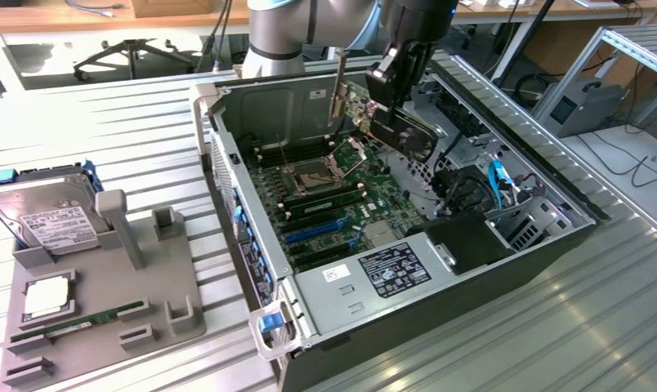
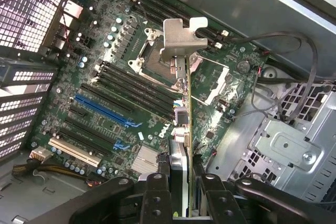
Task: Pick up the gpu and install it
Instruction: 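Insert the gpu into the slot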
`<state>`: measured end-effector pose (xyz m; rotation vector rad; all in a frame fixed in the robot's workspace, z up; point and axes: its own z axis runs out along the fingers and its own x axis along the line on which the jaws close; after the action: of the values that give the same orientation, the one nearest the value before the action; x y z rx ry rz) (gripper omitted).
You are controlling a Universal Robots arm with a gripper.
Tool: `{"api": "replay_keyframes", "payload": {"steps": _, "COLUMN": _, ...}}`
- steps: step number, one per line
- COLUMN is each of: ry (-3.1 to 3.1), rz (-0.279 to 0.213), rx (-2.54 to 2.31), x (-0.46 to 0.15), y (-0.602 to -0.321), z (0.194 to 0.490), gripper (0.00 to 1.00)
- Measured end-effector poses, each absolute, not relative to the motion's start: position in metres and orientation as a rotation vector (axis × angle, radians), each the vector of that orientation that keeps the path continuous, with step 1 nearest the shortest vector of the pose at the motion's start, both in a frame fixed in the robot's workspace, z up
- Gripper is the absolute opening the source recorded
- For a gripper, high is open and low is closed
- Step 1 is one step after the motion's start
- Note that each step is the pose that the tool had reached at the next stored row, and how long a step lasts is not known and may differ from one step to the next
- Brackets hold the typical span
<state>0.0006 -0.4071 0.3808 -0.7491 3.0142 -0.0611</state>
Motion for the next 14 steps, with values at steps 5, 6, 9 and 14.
{"api": "replay_keyframes", "payload": {"steps": 5, "ry": 3.012, "rz": -0.061, "rx": -0.759, "x": 0.0006, "y": -0.4071, "z": 0.3807, "gripper": 0.27}}
{"api": "replay_keyframes", "payload": {"steps": 6, "ry": 3.011, "rz": -0.061, "rx": -0.761, "x": 0.0006, "y": -0.4071, "z": 0.3807, "gripper": 0.27}}
{"api": "replay_keyframes", "payload": {"steps": 9, "ry": 3.009, "rz": -0.061, "rx": -0.768, "x": 0.0006, "y": -0.4071, "z": 0.3807, "gripper": 0.27}}
{"api": "replay_keyframes", "payload": {"steps": 14, "ry": 3.006, "rz": -0.061, "rx": -0.779, "x": 0.0006, "y": -0.4071, "z": 0.3807, "gripper": 0.27}}
